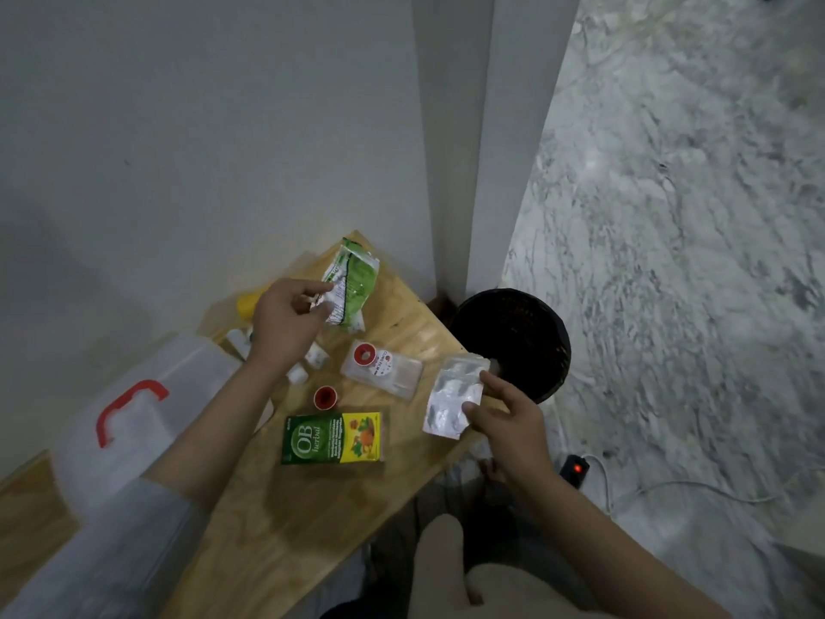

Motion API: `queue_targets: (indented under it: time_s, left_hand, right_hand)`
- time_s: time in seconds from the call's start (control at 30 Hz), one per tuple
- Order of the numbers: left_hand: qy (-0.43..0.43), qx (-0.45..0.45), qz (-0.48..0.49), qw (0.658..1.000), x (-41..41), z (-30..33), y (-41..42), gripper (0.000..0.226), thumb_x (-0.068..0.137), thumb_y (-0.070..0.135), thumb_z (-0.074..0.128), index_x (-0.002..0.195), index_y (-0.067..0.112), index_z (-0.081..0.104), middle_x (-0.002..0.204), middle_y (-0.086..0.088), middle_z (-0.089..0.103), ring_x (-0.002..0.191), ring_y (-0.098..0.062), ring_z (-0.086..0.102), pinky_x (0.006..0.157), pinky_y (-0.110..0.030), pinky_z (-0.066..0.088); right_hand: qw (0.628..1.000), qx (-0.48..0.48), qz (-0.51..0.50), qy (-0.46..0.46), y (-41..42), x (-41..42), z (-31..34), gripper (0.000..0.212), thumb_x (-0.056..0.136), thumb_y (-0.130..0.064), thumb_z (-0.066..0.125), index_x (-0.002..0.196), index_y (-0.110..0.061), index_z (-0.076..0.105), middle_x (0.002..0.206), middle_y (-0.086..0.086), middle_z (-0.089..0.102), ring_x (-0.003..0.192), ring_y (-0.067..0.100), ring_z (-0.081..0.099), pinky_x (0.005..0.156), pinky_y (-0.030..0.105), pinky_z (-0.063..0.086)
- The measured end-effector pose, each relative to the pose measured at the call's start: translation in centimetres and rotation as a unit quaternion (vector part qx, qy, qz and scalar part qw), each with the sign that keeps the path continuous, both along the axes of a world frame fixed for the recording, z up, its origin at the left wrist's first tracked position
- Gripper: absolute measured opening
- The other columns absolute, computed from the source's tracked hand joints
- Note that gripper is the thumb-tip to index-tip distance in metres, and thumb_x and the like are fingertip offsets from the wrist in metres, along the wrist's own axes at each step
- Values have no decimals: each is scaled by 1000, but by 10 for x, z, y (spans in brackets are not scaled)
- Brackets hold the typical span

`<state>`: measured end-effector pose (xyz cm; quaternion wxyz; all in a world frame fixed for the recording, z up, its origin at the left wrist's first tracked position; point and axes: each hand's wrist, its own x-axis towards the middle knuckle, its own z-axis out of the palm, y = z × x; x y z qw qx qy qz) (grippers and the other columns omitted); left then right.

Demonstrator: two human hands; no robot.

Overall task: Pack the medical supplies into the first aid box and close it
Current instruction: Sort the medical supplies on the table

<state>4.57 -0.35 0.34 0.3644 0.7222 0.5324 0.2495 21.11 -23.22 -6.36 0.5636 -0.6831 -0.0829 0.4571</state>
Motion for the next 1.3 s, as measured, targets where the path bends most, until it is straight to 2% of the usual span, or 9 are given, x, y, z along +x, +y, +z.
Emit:
queue_targets:
  time_s: [0.17, 0.43, 0.57, 0.7, 0.83, 1.0, 1.1, 1.2, 1.3]
  left_hand:
    - [-28, -35, -20, 999, 67, -1, -10, 19, 79, 9, 73, 95, 19, 71, 104, -4, 66, 73, -12, 59, 62, -19, 45]
    - [115, -106, -105, 982, 191, -66, -38, 27, 79, 10, 69, 105, 6, 71, 101, -12, 71, 91, -25, 65, 79, -30, 50]
    - [229, -208, -228, 923, 225, -94, -40, 50, 85, 27, 67, 130, 10, 54, 133, -9, 57, 118, -26, 55, 91, -29, 44]
    - [316, -252, -270, 874, 234, -113, -47, 69, 87, 41, 62, 144, 10, 36, 147, -10, 41, 130, -27, 44, 97, -33, 42]
    - [279, -219, -253, 900, 228, -107, -68, 64, 90, 40, 57, 143, 11, 35, 147, -11, 39, 131, -27, 43, 100, -35, 43]
    - [123, -206, -169, 956, 196, -74, -101, 55, 91, 36, 57, 140, 17, 39, 144, -5, 41, 126, -19, 47, 97, -33, 45]
    - [25, -168, -97, 981, 157, -51, -113, 48, 90, 31, 60, 135, 20, 46, 137, 0, 47, 119, -12, 50, 89, -22, 43]
    - [-35, -116, -25, 992, 106, -27, -119, 38, 89, 26, 62, 126, 25, 52, 128, 6, 51, 114, -8, 53, 83, -12, 40]
    - [-66, -50, 30, 996, 46, -6, -124, 33, 89, 26, 62, 121, 27, 56, 120, 8, 57, 108, -1, 54, 85, -15, 43]
  right_hand:
    - [999, -11, -51, -10, 16, 58, -11, 50, 80, -6, 71, 127, -12, 55, 121, 9, 62, 109, 26, 61, 93, 47, 52]
    - [992, -108, -55, -34, 53, 133, -60, 53, 87, -11, 63, 136, -8, 44, 130, 15, 56, 112, 32, 58, 95, 47, 50]
    - [984, -178, -5, -18, 59, 161, -74, 33, 89, -15, 56, 118, -23, 44, 117, 10, 57, 79, 20, 56, 78, 42, 51]
    - [981, -192, -17, 26, 48, 167, -82, 57, 91, -18, 56, 141, -9, 33, 134, 14, 49, 110, 31, 55, 97, 44, 48]
    - [977, -190, -70, 64, 32, 155, -85, 61, 88, -22, 60, 142, -11, 33, 135, 16, 49, 116, 33, 55, 98, 49, 49]
    - [981, -149, -92, 88, 24, 126, -51, 51, 92, -19, 57, 139, -11, 39, 121, 9, 55, 104, 27, 62, 93, 43, 51]
    - [993, -85, -67, 53, 26, 95, -15, 41, 93, -17, 54, 133, -11, 46, 113, 5, 60, 99, 22, 63, 80, 31, 52]
    - [999, -10, -32, -15, 33, 54, 16, 32, 92, -14, 55, 124, -13, 55, 103, 0, 64, 100, 19, 63, 83, 28, 52]
    - [993, 48, 18, -107, 43, 6, 39, 27, 91, -12, 57, 117, -17, 59, 100, -3, 66, 88, 8, 64, 71, 15, 52]
